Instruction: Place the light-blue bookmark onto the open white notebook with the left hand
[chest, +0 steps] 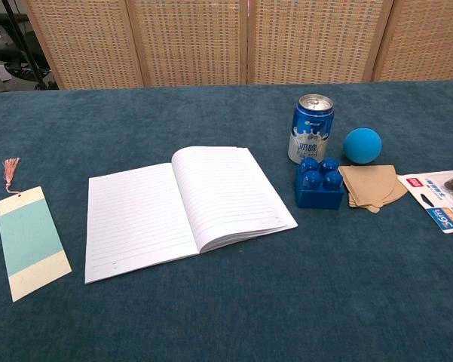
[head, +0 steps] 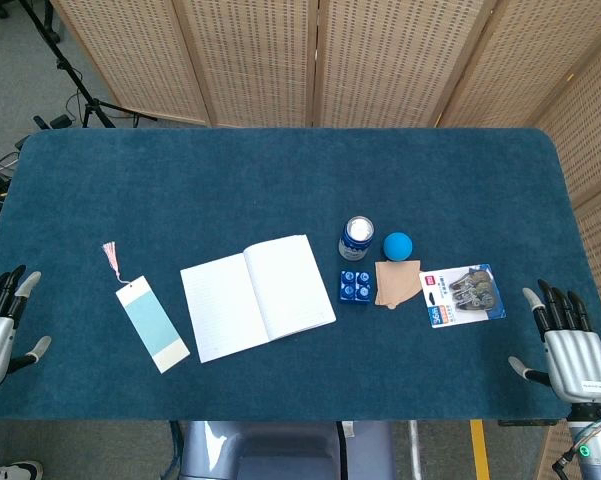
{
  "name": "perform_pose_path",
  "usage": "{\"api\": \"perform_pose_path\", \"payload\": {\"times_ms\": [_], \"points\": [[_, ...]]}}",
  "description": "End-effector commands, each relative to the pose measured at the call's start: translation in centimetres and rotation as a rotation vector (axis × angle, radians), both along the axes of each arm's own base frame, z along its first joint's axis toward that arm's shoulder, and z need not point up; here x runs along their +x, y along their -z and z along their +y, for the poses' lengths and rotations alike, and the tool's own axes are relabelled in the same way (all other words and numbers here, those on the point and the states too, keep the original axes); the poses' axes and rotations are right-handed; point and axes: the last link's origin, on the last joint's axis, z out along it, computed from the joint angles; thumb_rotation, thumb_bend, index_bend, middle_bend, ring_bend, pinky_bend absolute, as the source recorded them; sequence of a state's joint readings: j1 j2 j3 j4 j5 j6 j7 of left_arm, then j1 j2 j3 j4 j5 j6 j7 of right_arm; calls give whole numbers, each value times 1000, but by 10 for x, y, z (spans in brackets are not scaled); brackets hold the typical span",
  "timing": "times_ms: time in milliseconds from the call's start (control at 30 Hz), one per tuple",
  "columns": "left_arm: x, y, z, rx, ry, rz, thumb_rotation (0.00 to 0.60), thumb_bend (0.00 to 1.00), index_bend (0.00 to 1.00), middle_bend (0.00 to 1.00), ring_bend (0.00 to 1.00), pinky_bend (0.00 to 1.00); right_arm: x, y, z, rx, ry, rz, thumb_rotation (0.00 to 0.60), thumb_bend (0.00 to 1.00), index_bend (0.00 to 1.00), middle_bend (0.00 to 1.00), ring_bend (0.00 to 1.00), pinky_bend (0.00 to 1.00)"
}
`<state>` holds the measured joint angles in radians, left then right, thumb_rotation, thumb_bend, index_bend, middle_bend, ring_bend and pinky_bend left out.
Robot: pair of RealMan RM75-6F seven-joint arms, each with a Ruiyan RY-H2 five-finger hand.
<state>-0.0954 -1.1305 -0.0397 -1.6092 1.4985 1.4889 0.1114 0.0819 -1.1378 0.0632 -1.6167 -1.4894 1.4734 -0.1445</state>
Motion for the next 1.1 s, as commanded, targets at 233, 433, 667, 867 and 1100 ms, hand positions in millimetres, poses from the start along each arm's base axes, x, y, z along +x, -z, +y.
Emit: {"api": "perform_pose_path", "payload": {"times_ms": [233,433,667,867,1100], "points": [[0,0,0,-7,2,-2,600,234,0,0,0,0,-1,-1,0,-3,4,-4,600,78,28,0,0,0],[3,1,4,-71,39,3,600,234,0,0,0,0,-2,-2,-1,-4,11,-8,600,80,28,0,0,0],[8,-9,27,-187,133,51,600,238,50,0,0,0,-3,-3,-3,-12,15,-10,600,79,28,0,0,0],[17,-12,49,-271,182,148,600,239,117,0,0,0,-3,-3,-3,-12,19,-14,600,80,28,0,0,0],[18,-3,60,-346,196,254,600,235,189,0,0,0,-5,-5,-4,-17,25,-21,600,76,28,0,0,0]]}}
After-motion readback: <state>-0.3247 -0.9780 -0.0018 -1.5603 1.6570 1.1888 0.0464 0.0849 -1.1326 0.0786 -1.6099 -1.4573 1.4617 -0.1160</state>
